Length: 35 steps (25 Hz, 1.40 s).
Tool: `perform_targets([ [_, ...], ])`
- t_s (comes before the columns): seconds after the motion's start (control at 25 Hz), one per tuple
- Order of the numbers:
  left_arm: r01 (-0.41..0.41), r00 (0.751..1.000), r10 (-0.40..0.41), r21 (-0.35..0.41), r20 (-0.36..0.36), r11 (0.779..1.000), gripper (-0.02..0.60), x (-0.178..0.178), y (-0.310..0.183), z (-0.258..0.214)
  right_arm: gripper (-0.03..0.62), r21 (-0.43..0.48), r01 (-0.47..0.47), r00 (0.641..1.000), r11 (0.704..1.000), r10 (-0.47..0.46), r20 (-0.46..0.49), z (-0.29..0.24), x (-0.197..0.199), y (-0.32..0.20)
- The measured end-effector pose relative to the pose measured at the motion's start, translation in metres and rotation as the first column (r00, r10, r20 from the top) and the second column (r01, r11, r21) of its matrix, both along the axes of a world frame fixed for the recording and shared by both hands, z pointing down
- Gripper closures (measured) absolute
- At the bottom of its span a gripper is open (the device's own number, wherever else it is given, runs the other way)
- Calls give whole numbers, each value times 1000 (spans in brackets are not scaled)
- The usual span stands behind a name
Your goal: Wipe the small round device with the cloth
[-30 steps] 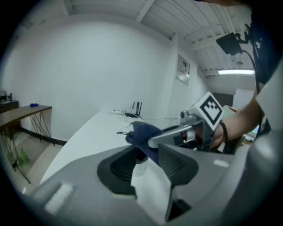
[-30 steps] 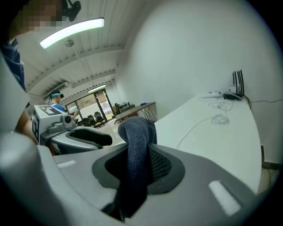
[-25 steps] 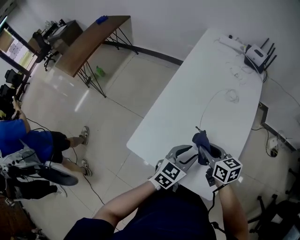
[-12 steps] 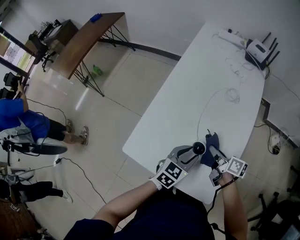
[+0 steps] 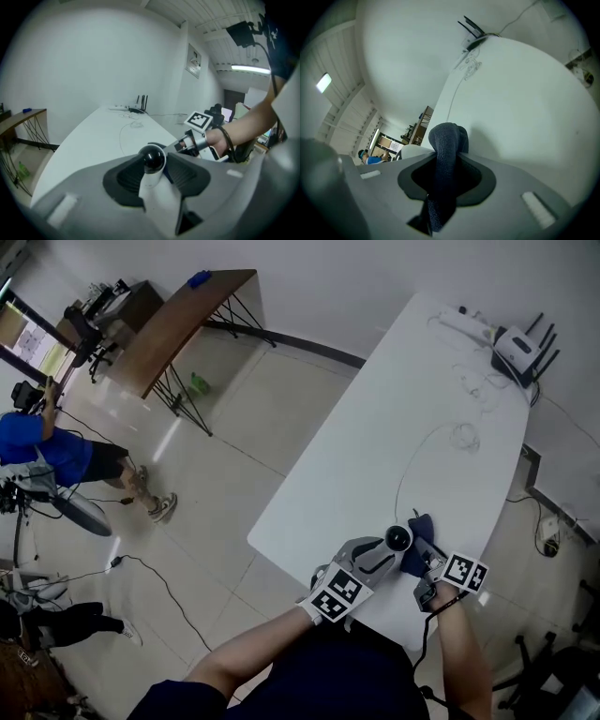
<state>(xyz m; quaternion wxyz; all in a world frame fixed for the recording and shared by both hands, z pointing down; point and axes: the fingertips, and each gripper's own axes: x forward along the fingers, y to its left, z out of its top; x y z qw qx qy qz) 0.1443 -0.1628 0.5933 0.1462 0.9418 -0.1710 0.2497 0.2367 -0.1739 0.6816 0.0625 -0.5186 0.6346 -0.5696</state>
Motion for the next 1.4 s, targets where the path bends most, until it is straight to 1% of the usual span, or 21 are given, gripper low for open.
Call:
perform_targets([
  [0.08, 6, 1000, -6, 9, -2, 1000, 425, -3, 2, -2, 502, 80, 25, 993, 996, -16, -114, -28, 4, -4],
  [0.16, 11, 1000, -11, 17, -2, 1000, 425, -7, 4, -2, 502, 165, 97, 963, 981, -51, -263, -60, 1, -5],
  [0.2, 13, 1000, -13, 20, -3, 1000, 425, -9, 6, -2, 502, 202, 153, 936, 967, -76, -344, -75, -5, -5],
  [0.24, 14, 1000, -14, 23, -6, 1000, 425, -11, 9, -2, 502, 229, 221, 899, 948, -107, -425, -88, -13, -3],
  [0.28, 15, 1000, -15, 27, -11, 1000, 425, -12, 12, -3, 502, 243, 296, 853, 924, -141, -502, -99, -24, -1],
  [0.36, 17, 1000, -17, 34, -17, 999, 425, -15, 17, -6, 502, 233, 435, 754, 870, -210, -622, -109, -49, 4],
  [0.44, 17, 1000, -17, 31, -19, 999, 425, -17, 22, -9, 502, 193, 531, 671, 825, -270, -690, -107, -71, 10],
  [0.52, 12, 1000, -11, 36, -26, 999, 425, -17, 26, -9, 503, 141, 592, 605, 793, -322, -728, -98, -86, 14],
  [0.56, 9, 1000, -8, 42, -30, 999, 425, -18, 26, -9, 503, 117, 612, 579, 782, -342, -740, -94, -90, 16],
  [0.6, 8, 1000, -6, 46, -31, 999, 425, -19, 27, -9, 503, 97, 625, 559, 774, -358, -748, -91, -93, 17],
  [0.64, 7, 1000, -6, 46, -28, 999, 425, -20, 27, -8, 503, 84, 633, 548, 769, -370, -750, -88, -95, 18],
  [0.68, 9, 1000, -7, 46, -25, 999, 425, -21, 28, -8, 503, 76, 636, 545, 768, -377, -748, -87, -96, 19],
  [0.72, 11, 1000, -9, 44, -24, 999, 425, -22, 28, -8, 503, 75, 633, 552, 770, -382, -742, -86, -95, 19],
  [0.76, 12, 1000, -11, 42, -22, 999, 425, -22, 28, -8, 503, 80, 625, 568, 777, -382, -729, -87, -93, 18],
  [0.8, 12, 1000, -12, 37, -19, 999, 424, -21, 29, -8, 503, 91, 611, 593, 787, -378, -711, -88, -90, 16],
  [0.96, 3, 1000, -2, 35, -17, 999, 425, -15, 24, -7, 503, 150, 516, 732, 844, -343, -588, -96, -75, 2],
  [1.0, -1, 1000, 1, 36, -17, 999, 425, -13, 22, -7, 503, 160, 492, 763, 856, -335, -553, -96, -71, -1],
  [1.08, -9, 1000, 10, 33, -11, 999, 423, -8, 20, -5, 503, 171, 453, 809, 875, -322, -491, -97, -60, -8],
  [1.24, -20, 1000, 20, 15, 18, 1000, 425, -1, 14, 2, 502, 170, 402, 870, 900, -318, -376, -94, -35, -19],
  [1.32, -21, 999, 21, 2, 26, 1000, 425, 1, 12, 6, 503, 156, 393, 891, 906, -333, -309, -87, -25, -23],
  [1.4, -19, 999, 19, -13, 36, 1000, 423, 2, 9, 10, 503, 138, 396, 904, 908, -359, -233, -77, -20, -26],
])
